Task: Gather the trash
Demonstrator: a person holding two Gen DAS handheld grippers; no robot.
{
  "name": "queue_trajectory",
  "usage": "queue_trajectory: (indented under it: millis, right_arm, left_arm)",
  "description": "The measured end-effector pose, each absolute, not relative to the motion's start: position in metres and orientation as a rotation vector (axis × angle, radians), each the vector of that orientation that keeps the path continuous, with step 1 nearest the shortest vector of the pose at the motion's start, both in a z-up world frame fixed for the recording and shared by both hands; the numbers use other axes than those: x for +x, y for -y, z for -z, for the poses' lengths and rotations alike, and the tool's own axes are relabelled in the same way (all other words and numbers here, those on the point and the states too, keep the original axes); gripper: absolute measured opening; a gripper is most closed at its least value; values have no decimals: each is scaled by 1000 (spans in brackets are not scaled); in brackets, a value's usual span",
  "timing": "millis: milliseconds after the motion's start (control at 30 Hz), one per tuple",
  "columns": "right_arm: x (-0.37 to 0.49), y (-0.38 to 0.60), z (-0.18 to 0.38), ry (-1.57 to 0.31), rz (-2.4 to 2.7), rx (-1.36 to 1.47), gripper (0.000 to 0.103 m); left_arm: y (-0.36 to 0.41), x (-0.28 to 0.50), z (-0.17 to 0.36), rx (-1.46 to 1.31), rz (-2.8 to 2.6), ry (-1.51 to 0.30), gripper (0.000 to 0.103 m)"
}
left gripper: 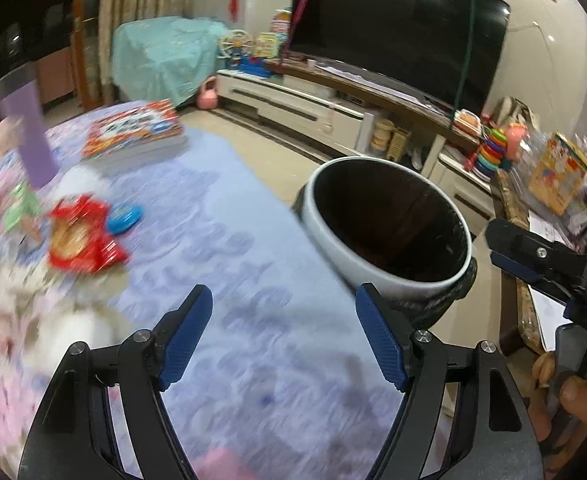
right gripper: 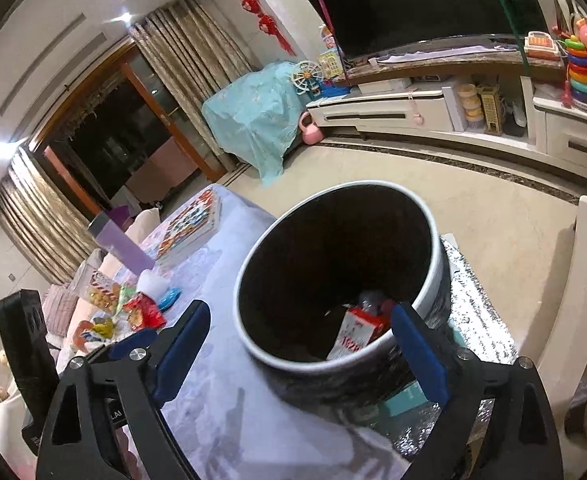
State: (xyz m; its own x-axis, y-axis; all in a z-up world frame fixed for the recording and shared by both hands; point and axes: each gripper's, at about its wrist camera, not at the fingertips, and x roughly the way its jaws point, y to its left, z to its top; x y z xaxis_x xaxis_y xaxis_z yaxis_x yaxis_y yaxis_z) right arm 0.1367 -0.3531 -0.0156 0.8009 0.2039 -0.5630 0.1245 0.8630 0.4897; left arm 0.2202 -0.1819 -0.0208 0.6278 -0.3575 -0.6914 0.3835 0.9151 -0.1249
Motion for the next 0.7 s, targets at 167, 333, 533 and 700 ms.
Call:
queue_trajectory:
  millis: [167, 333, 533, 700]
  right_arm:
    - [128, 329, 15, -646, -84, 530, 102]
    - [121, 303, 20, -657, -130, 526, 102]
    - [122, 271, 22, -677, -188, 499, 102]
    - [118, 243, 23, -680, -234, 488, 102]
  left_arm:
    - [145, 202, 29, -20, 367, -786, 76]
    - [107, 187, 33, -54, 307, -785, 76]
    - [64, 172, 33, -114, 246, -779, 76]
    - [33, 163, 35, -140, 203, -768, 76]
